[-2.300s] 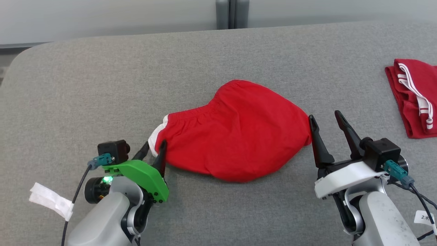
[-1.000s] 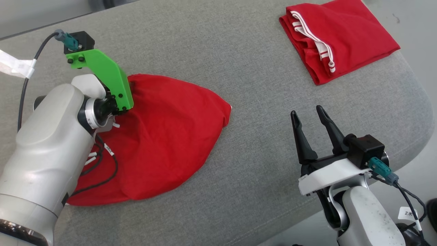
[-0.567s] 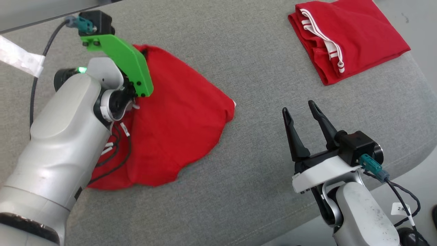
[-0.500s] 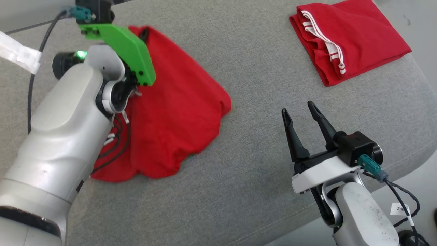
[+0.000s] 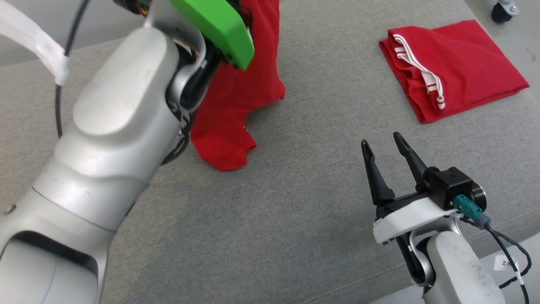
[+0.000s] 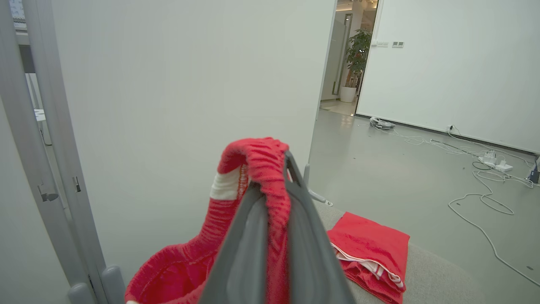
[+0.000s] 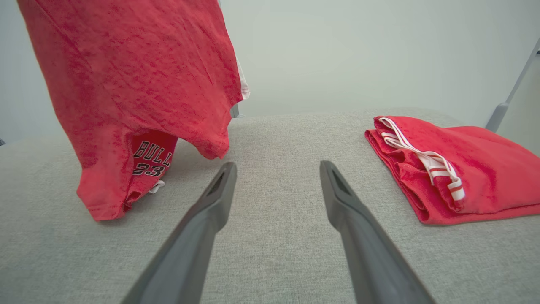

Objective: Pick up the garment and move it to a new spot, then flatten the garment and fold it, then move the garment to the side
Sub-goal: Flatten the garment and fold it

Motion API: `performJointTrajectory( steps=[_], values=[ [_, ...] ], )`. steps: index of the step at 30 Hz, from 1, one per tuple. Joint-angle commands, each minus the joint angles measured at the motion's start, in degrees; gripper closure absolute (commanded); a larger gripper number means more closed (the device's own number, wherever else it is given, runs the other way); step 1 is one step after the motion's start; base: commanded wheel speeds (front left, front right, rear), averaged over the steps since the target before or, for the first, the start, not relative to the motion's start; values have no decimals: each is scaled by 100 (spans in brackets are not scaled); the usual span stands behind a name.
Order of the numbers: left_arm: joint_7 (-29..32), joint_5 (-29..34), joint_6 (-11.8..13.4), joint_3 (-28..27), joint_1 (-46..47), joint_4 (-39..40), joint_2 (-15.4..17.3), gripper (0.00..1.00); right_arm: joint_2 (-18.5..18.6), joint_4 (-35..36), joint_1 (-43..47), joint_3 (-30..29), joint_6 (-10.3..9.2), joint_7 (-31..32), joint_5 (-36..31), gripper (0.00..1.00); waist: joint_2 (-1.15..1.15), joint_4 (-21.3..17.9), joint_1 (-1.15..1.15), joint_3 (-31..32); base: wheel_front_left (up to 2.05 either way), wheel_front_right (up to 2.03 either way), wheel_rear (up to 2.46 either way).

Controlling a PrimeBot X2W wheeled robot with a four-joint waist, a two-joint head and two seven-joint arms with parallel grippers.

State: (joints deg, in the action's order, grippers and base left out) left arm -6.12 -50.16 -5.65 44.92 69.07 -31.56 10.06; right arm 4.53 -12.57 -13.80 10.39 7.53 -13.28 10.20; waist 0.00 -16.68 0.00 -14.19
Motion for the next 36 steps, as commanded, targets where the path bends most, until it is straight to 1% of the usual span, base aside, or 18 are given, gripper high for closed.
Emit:
performJointTrajectory(
  steps=[1,6,7,9,11,12,14,15,16,17,20,22,25,27,29,32,34,36],
  values=[
    [0,120,-53,206,-346,75,100,100,28,59,94,-33,-10,28,-38,0,0,262,0,112,0,0,0],
    [85,295,-147,1045,-1421,565,451,100,67,180,189,-59,-10,136,-44,0,0,578,0,160,0,0,0],
    [129,326,-160,1278,-1709,693,570,100,70,219,194,-76,-10,151,-44,0,0,648,0,164,0,0,0],
    [167,299,-165,1560,-2179,862,821,100,87,265,205,-71,-9,196,-63,0,0,759,0,191,0,0,0],
    [118,418,-160,1790,-2553,1000,1054,100,108,302,223,-82,-10,230,-69,0,0,872,0,224,0,0,0],
    [104,407,-157,1882,-2743,1051,1110,100,114,326,243,-103,-10,248,-78,0,0,931,0,239,0,0,0],
    [54,559,-80,2023,-2988,1084,1269,100,126,351,304,-112,-9,288,-80,0,0,1053,0,289,0,0,0],
    [75,652,-24,2119,-3099,1044,1380,84,131,365,328,-103,-10,304,-72,0,0,1113,0,318,0,0,0],
    [57,687,47,2154,-3182,1002,1442,32,140,369,331,-95,-10,316,-57,0,0,1149,0,342,0,0,0],
    [7,737,132,2182,-3256,964,1492,0,149,381,328,-79,-10,340,-48,0,0,1194,0,373,0,0,0],
    [-169,772,385,2124,-3455,837,1572,0,150,417,362,-85,-10,372,-49,0,0,1291,0,445,0,0,0],
    [-337,674,601,1977,-3579,729,1604,0,152,443,394,-78,-9,398,-51,0,0,1344,0,493,0,0,0],
    [-599,488,956,1665,-3776,591,1574,0,170,448,445,-94,-10,429,-36,0,0,1402,0,580,0,0,0],
    [-767,306,1112,1382,-3931,627,1516,0,171,455,456,-94,-10,446,-24,0,0,1416,0,633,0,0,0],
    [-867,192,1165,1087,-4064,761,1469,0,178,473,505,-115,-10,457,-21,0,0,1429,0,678,0,0,0],
    [-911,157,1158,673,-4255,1068,1408,0,206,492,556,-165,-10,456,-6,0,0,1440,0,742,0,0,0],
    [-904,131,1037,478,-4417,1301,1302,0,213,520,564,-218,-10,462,-15,0,0,1441,0,785,0,0,0],
    [-877,44,890,484,-4426,1386,1217,0,215,541,593,-267,-9,466,-21,0,0,1432,0,802,0,0,0]
  ],
)
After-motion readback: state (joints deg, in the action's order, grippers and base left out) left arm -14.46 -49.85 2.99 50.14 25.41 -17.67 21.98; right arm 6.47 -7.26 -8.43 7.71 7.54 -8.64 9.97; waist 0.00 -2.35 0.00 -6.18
